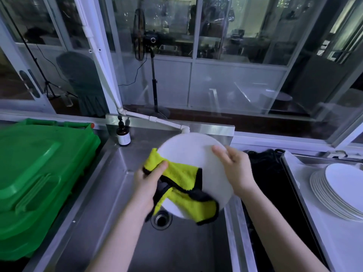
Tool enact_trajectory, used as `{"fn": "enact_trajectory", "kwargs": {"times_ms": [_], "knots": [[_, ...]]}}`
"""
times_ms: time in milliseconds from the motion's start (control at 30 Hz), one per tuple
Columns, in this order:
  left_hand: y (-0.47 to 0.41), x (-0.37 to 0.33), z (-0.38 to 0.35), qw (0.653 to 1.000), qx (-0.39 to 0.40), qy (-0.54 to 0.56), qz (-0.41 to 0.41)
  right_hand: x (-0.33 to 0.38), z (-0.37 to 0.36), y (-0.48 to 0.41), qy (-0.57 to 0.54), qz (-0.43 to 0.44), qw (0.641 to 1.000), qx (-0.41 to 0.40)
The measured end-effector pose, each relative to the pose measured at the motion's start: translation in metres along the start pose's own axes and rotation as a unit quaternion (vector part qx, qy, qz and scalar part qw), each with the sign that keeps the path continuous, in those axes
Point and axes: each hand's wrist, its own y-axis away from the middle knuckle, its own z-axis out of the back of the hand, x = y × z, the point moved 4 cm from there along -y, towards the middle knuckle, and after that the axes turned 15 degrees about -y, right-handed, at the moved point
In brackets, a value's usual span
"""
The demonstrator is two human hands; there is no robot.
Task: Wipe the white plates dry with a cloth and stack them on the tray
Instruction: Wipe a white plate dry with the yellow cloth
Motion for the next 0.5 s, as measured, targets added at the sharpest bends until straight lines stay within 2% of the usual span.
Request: {"fn": "enact_trajectory", "kwargs": {"times_ms": [67, 100, 200, 300, 333, 400, 467, 500], "knots": [[0.005, 0.015, -0.001, 0.994, -0.057, 0.062, 0.069, -0.015, -0.003, 0.010, -0.096, -0.048, 0.990, -0.094], [0.003, 0.016, 0.000, 0.994, -0.067, 0.051, 0.074, -0.022, -0.006, 0.014, -0.122, -0.066, 0.985, -0.100], [-0.007, 0.003, 0.011, 0.998, -0.044, -0.001, 0.037, -0.025, -0.002, 0.018, -0.103, -0.087, 0.991, -0.004], [-0.015, -0.020, 0.016, 0.996, 0.032, -0.070, -0.038, 0.005, 0.003, 0.002, -0.039, -0.052, 0.989, 0.136], [-0.016, -0.028, 0.012, 0.986, 0.072, -0.123, -0.083, 0.014, -0.002, -0.003, 0.006, -0.034, 0.983, 0.182], [-0.013, -0.043, -0.001, 0.943, 0.144, -0.246, -0.173, 0.026, -0.019, -0.006, 0.109, 0.019, 0.961, 0.255], [-0.012, -0.048, -0.008, 0.914, 0.171, -0.303, -0.207, 0.029, -0.028, -0.004, 0.144, 0.060, 0.954, 0.256], [-0.011, -0.048, -0.007, 0.919, 0.172, -0.294, -0.201, 0.027, -0.026, -0.003, 0.140, 0.070, 0.957, 0.244]]}}
